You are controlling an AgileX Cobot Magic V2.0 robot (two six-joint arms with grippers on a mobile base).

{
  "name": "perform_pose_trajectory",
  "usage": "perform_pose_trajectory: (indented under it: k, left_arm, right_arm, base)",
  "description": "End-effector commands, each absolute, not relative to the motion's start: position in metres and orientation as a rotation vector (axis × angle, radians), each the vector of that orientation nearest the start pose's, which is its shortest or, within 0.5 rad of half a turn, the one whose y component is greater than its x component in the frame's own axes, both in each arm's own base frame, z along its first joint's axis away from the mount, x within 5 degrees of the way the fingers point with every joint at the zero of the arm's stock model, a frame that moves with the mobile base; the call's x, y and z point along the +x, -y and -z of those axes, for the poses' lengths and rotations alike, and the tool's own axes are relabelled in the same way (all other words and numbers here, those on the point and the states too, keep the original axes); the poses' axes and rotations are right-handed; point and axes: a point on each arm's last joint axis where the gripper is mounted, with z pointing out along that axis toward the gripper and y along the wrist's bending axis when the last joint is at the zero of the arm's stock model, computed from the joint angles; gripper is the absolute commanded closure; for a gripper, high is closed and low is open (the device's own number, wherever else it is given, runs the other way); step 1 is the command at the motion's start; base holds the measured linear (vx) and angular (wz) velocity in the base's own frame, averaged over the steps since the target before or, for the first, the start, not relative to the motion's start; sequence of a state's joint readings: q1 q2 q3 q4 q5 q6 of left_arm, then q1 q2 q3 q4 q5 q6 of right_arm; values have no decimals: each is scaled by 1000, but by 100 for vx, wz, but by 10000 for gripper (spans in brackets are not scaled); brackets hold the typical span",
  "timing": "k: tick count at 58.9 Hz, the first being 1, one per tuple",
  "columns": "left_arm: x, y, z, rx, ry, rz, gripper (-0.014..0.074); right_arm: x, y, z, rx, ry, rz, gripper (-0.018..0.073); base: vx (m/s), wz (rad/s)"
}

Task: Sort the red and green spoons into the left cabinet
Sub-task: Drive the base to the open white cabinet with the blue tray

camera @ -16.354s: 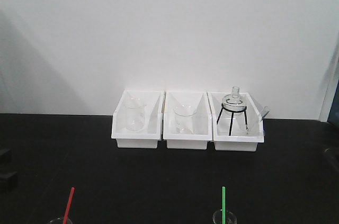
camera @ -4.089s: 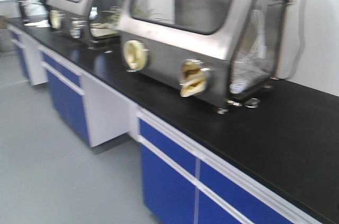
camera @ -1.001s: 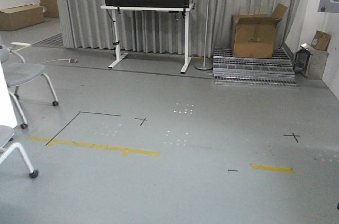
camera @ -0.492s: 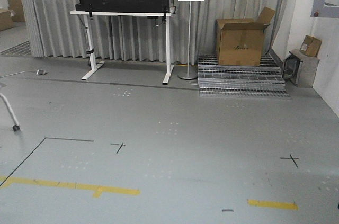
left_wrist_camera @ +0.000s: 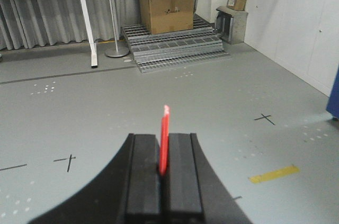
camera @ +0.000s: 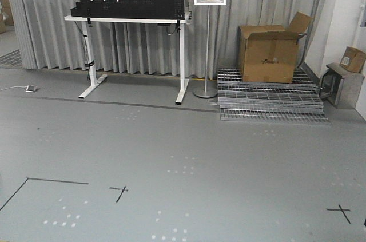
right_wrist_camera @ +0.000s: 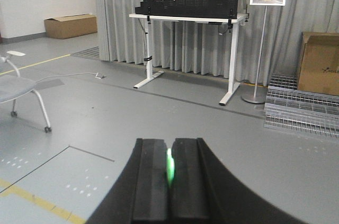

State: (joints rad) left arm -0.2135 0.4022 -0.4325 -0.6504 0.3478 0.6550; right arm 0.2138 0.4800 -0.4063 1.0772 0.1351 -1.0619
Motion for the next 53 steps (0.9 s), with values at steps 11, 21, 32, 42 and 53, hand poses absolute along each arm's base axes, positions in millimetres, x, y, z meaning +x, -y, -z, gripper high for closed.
perform_pose_trajectory:
  k: [11,21,32,42,53]
  left_arm:
    - [85,36,-318,312,-1639,318,596]
    - [85,36,-318,312,-1639,318,596]
    - [85,36,-318,312,-1639,318,596]
    - [85,36,-318,312,-1639,318,596]
    - [86,36,-318,313,-1641,318,596]
  right_arm:
    - [104,-30,-320,-226,-1565,-242,564]
    - [104,-30,-320,-225,-1564,-241,564]
    - [104,-30,-320,-225,-1564,-241,564]
    - [104,-30,-320,-225,-1564,-241,564]
    - [104,-30,-320,-225,-1564,-241,564]
  base:
    - [71,-6]
    - [72,-12]
    - [72,-15]
    - [70,-13]
    - [69,-5]
